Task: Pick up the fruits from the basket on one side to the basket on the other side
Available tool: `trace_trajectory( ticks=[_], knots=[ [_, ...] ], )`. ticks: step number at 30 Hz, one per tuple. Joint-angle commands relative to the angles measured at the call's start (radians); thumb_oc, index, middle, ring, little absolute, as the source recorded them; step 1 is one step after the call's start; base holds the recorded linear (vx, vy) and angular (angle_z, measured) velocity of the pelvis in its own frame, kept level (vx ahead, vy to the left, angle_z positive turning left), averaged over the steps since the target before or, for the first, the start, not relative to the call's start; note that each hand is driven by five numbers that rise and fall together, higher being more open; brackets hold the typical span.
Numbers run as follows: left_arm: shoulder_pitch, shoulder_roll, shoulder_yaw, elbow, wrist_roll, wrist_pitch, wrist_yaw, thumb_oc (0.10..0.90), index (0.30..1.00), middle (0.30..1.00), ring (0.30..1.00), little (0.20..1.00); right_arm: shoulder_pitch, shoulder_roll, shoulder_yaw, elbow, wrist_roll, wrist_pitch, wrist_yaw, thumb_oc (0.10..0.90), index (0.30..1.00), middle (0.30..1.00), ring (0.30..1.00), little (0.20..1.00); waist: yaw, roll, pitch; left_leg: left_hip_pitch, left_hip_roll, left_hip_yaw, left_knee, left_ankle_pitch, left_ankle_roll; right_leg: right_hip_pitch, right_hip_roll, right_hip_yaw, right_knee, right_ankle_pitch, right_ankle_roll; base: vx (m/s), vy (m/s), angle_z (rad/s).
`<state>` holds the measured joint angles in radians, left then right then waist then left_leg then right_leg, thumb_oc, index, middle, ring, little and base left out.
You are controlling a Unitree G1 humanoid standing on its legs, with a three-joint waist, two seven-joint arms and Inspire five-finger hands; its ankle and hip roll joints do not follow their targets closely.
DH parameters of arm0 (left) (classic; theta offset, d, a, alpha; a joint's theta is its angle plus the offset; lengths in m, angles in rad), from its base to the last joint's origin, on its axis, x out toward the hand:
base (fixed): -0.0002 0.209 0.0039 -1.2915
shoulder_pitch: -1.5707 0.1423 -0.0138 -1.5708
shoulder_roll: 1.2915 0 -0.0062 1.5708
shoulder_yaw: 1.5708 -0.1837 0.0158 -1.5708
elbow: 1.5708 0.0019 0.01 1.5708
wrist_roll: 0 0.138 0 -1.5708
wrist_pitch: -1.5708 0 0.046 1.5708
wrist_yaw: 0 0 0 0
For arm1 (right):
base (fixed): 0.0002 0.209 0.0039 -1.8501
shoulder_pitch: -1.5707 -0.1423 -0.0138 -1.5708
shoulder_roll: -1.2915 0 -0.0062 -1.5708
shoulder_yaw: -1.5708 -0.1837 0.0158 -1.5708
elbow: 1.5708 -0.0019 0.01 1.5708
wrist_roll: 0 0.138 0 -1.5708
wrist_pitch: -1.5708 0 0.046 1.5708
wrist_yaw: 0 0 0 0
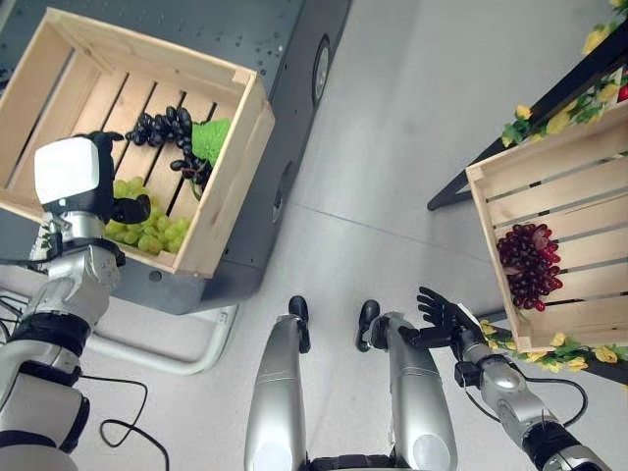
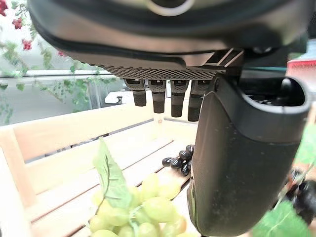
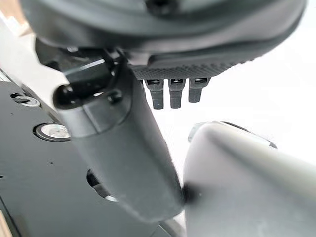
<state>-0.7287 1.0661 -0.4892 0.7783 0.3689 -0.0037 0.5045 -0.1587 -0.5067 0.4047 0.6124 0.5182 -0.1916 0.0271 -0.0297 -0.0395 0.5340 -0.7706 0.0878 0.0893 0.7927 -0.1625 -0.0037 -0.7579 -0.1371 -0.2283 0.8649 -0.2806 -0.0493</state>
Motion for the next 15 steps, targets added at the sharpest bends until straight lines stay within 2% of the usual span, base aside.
trace_trajectory(
  ticks=[1, 2, 5, 8, 12, 15],
  knots=[
    [-0.112, 0.168, -0.004, -0.069, 0.133, 0.002, -0.06, 0.8, 0.9, 0.9, 0.9, 0.9, 0.029, -0.045, -0.013, -0.092, 0.001, -0.085, 0.049, 0.8, 0.9, 0.9, 0.9, 0.9, -0.005, -0.003, -0.014, 0.058, -0.02, 0.093, 0.027, -0.065, 0.076, 0.09, 0.015, 0.011, -0.07, 0.057, 0.007, 0.02, 0.013, 0.07],
    [-0.125, 0.194, -0.049, -0.085, 0.169, 0.019, -0.129, 0.8, 0.9, 0.9, 0.9, 0.9, 0.025, -0.053, -0.016, -0.082, 0.005, -0.088, 0.052, 0.8, 0.9, 0.9, 0.9, 0.9, -0.003, 0.0, -0.014, 0.057, -0.022, 0.092, 0.021, -0.065, 0.076, 0.087, 0.013, 0.009, -0.074, 0.059, 0.011, 0.0, 0.0, 0.0],
    [-0.115, 0.227, -0.069, -0.123, 0.181, 0.044, -0.184, 0.8, 0.9, 0.9, 0.9, 0.9, 0.025, -0.066, -0.022, -0.08, 0.011, -0.084, 0.053, 0.8, 0.9, 0.9, 0.9, 0.9, 0.001, 0.004, -0.014, 0.052, -0.023, 0.092, 0.02, -0.065, 0.076, 0.082, 0.011, 0.009, -0.076, 0.061, 0.014, 0.0, 0.0, 0.0],
    [-0.118, 0.276, -0.103, -0.15, 0.208, 0.053, -0.304, 0.8, 0.9, 0.9, 0.9, 0.9, 0.026, -0.081, -0.029, -0.064, 0.014, -0.08, 0.056, 0.8, 0.9, 0.9, 0.9, 0.9, 0.006, 0.012, -0.014, 0.057, -0.026, 0.091, 0.013, -0.063, 0.079, 0.085, 0.005, 0.003, -0.084, 0.067, 0.019, 0.0, 0.0, 0.0],
    [-0.123, 0.31, -0.118, -0.184, 0.182, 0.063, -0.397, 0.8, 0.9, 0.9, 0.9, 0.9, 0.025, -0.086, -0.035, -0.055, 0.017, -0.075, 0.062, 0.8, 0.9, 0.9, 0.9, 0.9, 0.013, 0.02, -0.014, 0.069, -0.03, 0.09, 0.003, -0.061, 0.077, 0.1, 0.001, -0.001, -0.094, 0.068, 0.021, 0.0, 0.0, 0.0],
    [-0.141, 0.329, -0.133, -0.191, 0.21, 0.016, -0.468, 0.8, 0.9, 0.9, 0.9, 0.9, 0.028, -0.082, -0.039, -0.048, 0.011, -0.069, 0.068, 0.8, 0.9, 0.9, 0.9, 0.9, 0.017, 0.024, -0.014, 0.082, -0.033, 0.087, -0.008, -0.059, 0.077, 0.117, -0.005, -0.008, -0.105, 0.07, 0.023, -0.01, -0.034, 0.02]
  ],
)
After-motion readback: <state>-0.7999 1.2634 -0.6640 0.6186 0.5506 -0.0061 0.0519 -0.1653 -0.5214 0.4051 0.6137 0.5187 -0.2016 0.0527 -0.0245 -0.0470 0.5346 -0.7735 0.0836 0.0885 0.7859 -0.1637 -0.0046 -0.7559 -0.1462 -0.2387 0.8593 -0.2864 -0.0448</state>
